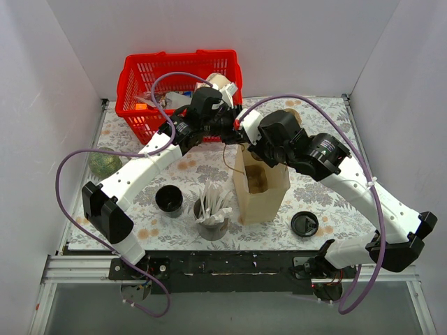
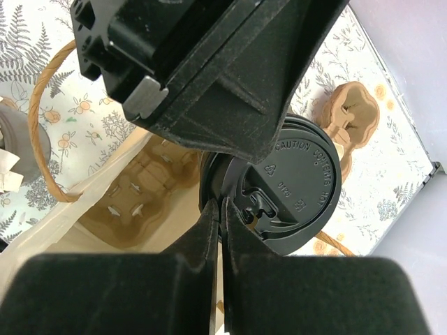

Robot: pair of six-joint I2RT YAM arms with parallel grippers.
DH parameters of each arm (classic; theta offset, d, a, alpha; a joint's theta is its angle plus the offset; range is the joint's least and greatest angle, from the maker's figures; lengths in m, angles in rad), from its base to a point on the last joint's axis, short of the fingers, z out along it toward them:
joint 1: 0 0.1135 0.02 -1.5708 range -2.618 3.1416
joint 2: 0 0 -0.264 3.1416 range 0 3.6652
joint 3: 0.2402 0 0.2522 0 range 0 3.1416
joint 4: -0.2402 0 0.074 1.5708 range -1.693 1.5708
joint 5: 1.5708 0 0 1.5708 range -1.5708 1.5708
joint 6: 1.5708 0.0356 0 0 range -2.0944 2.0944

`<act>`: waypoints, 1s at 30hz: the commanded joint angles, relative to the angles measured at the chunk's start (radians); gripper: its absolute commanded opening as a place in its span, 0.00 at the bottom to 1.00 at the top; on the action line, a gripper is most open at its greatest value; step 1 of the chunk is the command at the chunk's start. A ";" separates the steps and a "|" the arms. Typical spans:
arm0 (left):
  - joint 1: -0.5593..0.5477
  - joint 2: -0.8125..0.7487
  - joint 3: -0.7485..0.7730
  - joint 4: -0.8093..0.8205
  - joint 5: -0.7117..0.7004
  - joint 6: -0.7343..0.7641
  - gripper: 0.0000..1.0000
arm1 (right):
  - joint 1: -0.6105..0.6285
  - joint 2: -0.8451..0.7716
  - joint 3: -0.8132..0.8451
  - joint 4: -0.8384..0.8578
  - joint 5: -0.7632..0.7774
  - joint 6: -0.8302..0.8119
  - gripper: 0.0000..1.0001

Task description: Pack the takeout coffee

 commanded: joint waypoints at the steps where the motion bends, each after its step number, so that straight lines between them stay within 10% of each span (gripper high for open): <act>1: 0.001 -0.017 0.035 0.006 0.034 0.002 0.06 | -0.003 -0.001 0.005 0.035 0.013 0.002 0.01; 9: 0.001 -0.018 0.032 0.012 0.025 0.002 0.13 | -0.001 -0.018 0.002 0.029 -0.007 -0.042 0.01; 21: 0.004 -0.035 0.020 0.041 0.022 0.005 0.54 | -0.003 -0.036 -0.010 0.014 0.004 -0.042 0.01; 25: 0.004 -0.035 0.018 0.044 0.022 0.010 0.81 | -0.003 -0.046 -0.026 0.022 0.033 -0.036 0.01; 30: 0.004 -0.052 0.023 0.047 0.004 0.022 0.86 | -0.001 -0.064 -0.050 0.038 0.030 -0.085 0.01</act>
